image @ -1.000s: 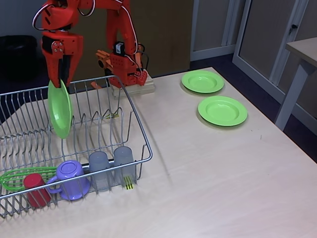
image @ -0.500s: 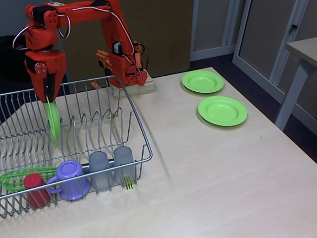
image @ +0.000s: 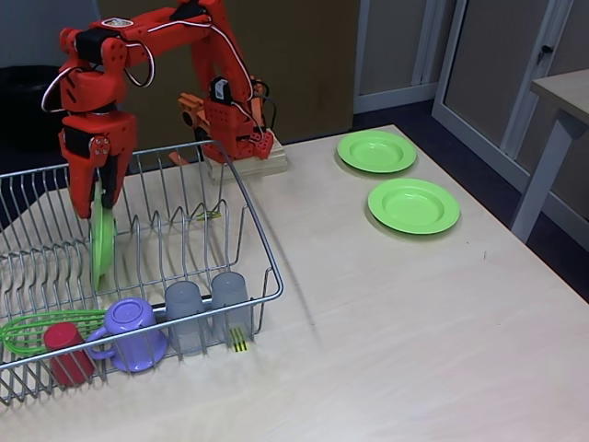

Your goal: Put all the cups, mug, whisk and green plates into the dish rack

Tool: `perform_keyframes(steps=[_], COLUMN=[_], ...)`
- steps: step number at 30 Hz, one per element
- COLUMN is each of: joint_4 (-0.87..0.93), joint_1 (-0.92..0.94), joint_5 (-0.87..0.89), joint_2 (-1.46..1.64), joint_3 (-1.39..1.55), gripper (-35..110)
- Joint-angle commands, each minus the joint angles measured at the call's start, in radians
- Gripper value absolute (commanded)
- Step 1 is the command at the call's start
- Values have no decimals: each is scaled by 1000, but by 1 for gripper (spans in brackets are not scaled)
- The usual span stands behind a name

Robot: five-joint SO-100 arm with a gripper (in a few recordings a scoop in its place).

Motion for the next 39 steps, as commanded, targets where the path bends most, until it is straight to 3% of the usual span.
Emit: perform_keyframes(steps=[1,15,26,31,35,39], joint_4=[21,161,121,-35,-175,-275], joint_1=[-18,-238,-696,-937,-1106,-1256], joint_5=[-8,46,216,574,887,1161], joint_2=[48,222,434,545,607,595], joint_3=[28,-55,215,492,693,813], gripper=[16,16,18,15,30,33])
